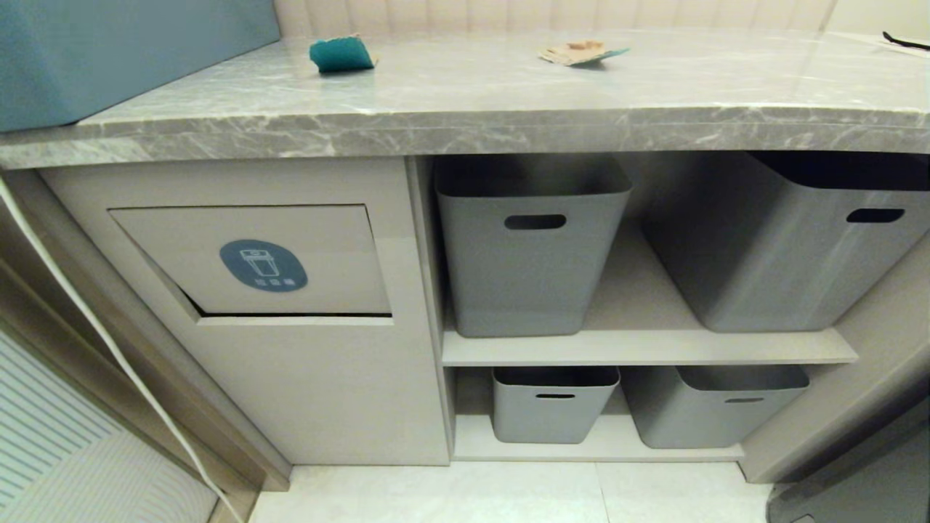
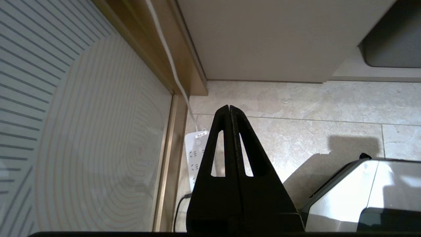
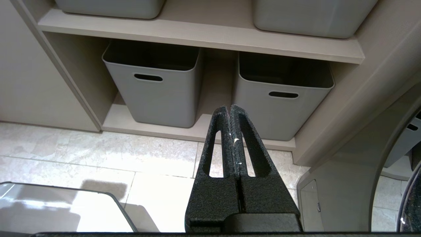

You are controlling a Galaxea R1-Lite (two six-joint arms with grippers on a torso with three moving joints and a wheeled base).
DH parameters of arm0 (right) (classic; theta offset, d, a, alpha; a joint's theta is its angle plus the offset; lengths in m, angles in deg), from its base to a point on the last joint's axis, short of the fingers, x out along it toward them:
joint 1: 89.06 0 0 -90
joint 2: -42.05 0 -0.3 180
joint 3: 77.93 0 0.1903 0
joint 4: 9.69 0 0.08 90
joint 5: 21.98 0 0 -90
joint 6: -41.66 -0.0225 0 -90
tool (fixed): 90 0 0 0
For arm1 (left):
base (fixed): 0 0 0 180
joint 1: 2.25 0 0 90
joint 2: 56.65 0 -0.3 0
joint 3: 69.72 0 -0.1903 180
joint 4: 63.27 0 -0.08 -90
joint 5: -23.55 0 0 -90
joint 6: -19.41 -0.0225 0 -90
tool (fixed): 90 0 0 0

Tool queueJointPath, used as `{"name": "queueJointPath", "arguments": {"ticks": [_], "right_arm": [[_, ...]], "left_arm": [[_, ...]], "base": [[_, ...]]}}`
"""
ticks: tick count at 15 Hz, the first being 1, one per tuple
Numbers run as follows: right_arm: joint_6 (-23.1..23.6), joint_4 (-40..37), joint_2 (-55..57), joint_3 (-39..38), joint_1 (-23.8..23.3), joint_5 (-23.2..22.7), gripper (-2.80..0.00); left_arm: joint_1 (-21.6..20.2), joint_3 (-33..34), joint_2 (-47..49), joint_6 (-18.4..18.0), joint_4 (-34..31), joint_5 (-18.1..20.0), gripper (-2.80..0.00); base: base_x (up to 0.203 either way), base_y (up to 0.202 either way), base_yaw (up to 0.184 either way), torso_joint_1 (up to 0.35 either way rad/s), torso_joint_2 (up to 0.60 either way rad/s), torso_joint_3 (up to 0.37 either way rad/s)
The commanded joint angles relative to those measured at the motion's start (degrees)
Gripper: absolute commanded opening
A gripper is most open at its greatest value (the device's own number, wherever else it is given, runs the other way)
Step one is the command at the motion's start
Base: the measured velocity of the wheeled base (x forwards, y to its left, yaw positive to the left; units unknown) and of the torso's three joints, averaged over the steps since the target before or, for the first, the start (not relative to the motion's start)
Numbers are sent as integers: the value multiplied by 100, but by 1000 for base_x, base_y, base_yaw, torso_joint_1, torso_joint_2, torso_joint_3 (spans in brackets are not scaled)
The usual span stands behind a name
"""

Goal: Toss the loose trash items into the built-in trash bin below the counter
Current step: Put the garbage in the trash can, then pick up the garbage

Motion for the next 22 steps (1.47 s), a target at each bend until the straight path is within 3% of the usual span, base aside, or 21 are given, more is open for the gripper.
{"name": "queueJointPath", "arguments": {"ticks": [1, 8, 12, 15, 18, 22], "right_arm": [[6, -2, -9, -2, 2, -3, -280], [-3, -2, -1, -2, 2, -3, -280], [-2, -2, 0, -2, 2, -3, -280], [1, -2, 0, -2, 2, -3, -280], [5, -2, -9, -2, 2, -3, -280], [14, -2, -9, -2, 2, -3, -280]], "left_arm": [[5, 278, -1232, -73, -198, 97, -280], [248, 445, -1196, -127, -274, 197, -280], [295, 445, -1188, 264, -282, -1, -280], [553, 445, -1202, 335, -290, -22, -280], [1182, 425, -1619, 315, -327, -10, -280], [1039, 435, -2755, 329, -315, -5, -280]], "base": [[0, 0, 0, 0, 0, 0], [0, 0, 0, 0, 0, 0], [0, 0, 0, 0, 0, 0], [0, 0, 0, 0, 0, 0], [0, 0, 0, 0, 0, 0], [0, 0, 0, 0, 0, 0]]}}
